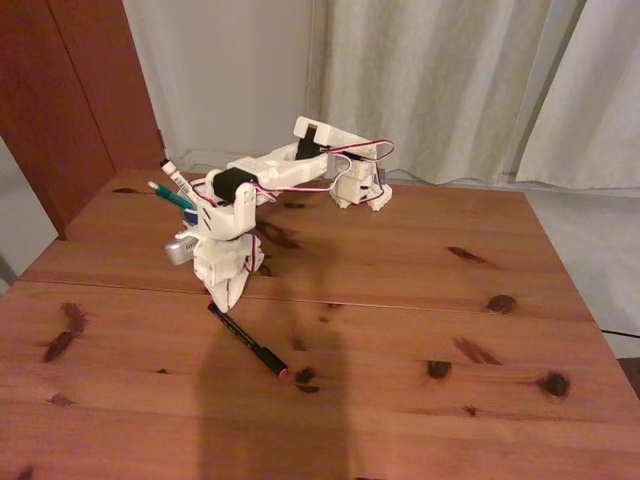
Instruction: Clean up the desk and place the pens and markers into the cup
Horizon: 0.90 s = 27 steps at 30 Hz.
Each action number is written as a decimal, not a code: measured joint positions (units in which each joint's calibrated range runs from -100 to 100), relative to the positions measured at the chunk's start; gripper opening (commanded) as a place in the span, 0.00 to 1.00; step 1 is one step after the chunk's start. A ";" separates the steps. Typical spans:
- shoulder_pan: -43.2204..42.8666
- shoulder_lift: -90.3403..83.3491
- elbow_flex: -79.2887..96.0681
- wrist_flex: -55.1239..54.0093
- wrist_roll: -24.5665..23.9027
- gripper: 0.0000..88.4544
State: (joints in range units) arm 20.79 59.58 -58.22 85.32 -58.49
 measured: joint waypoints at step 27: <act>0.22 4.83 -9.68 0.08 3.37 0.13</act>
State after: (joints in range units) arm 21.01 64.41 -67.90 85.40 -55.12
